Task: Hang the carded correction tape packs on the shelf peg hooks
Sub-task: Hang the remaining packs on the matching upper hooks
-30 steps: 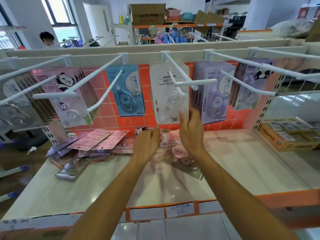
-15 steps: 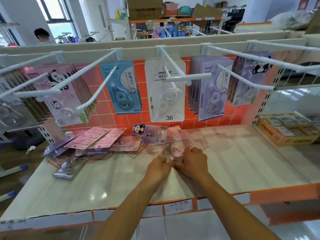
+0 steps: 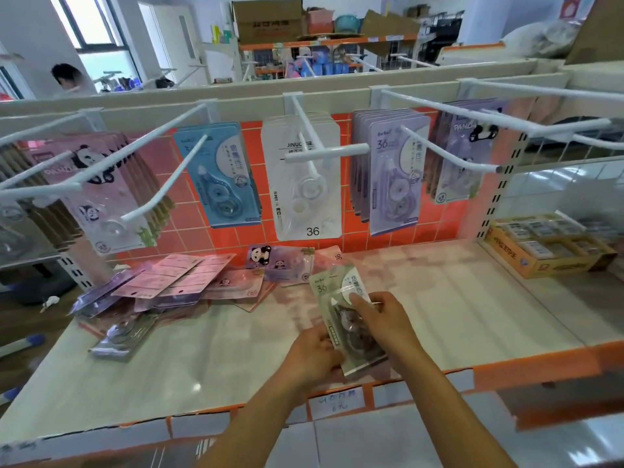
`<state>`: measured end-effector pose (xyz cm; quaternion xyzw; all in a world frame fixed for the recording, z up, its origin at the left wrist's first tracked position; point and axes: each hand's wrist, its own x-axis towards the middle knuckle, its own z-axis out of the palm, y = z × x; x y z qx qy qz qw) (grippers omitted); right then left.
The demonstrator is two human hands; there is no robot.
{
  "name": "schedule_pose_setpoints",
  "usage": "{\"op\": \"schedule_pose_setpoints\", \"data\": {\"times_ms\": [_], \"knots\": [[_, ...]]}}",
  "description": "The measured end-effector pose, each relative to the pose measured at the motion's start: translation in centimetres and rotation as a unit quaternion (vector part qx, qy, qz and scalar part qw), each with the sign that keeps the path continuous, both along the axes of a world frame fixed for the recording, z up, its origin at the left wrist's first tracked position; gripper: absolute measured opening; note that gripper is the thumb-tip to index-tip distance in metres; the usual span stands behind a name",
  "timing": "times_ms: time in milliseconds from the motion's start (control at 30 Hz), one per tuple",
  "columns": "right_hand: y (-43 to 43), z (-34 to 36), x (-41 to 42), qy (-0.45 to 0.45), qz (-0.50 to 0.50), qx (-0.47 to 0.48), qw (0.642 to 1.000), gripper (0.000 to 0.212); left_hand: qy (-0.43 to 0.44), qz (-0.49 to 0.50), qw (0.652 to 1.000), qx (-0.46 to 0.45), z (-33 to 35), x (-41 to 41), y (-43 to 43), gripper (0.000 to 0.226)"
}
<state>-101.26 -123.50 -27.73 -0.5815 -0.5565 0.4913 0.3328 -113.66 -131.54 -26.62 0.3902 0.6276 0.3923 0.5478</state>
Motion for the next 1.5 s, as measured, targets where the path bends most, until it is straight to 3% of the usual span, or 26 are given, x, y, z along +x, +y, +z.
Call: {"op": "schedule_pose_setpoints", "data": {"times_ms": [133, 267, 500, 867, 967, 1100, 1300, 1500], "knots": [[0.1, 1.1, 1.7, 0.067, -0.011, 0.03, 0.997, 0.011, 0.012, -0.012, 1.0, 0.018, -0.3, 0.5, -0.1, 0.038], [-0.1, 2.7, 2.0, 0.116, 0.01, 0.054, 0.992, 0.017, 0.024, -0.033, 0.998, 0.042, 0.2, 0.2, -0.7, 0.035], [-1.5, 4.2, -2.6, 0.175, 0.066, 0.057, 0.981, 0.016, 0.036, 0.068, 0.995, 0.071, 1.5, -3.9, -3.7, 0.032], [-9.6, 6.2, -15.8, 0.21, 0.145, 0.078, 0.964, 0.024, 0.067, 0.105, 0.985, 0.119, 2.6, -18.0, -12.6, 0.023], [-12.2, 6.9, -19.8, 0.23, 0.158, 0.088, 0.956, 0.016, 0.075, 0.119, 0.98, 0.142, 3.3, -22.1, -15.2, 0.022], [-15.2, 8.8, -24.1, 0.242, 0.169, 0.129, 0.947, 0.032, 0.055, 0.149, 0.971, 0.177, 4.6, -26.1, -17.8, 0.02], [-18.8, 12.5, -28.5, 0.2, 0.211, 0.245, 0.925, 0.015, 0.09, 0.191, 0.931, 0.297, 6.7, -29.7, -20.7, 0.016], [-21.3, 15.9, -31.0, 0.194, 0.249, 0.328, 0.891, 0.019, 0.19, 0.238, 0.861, 0.408, 8.3, -31.8, -22.5, 0.013]]}}
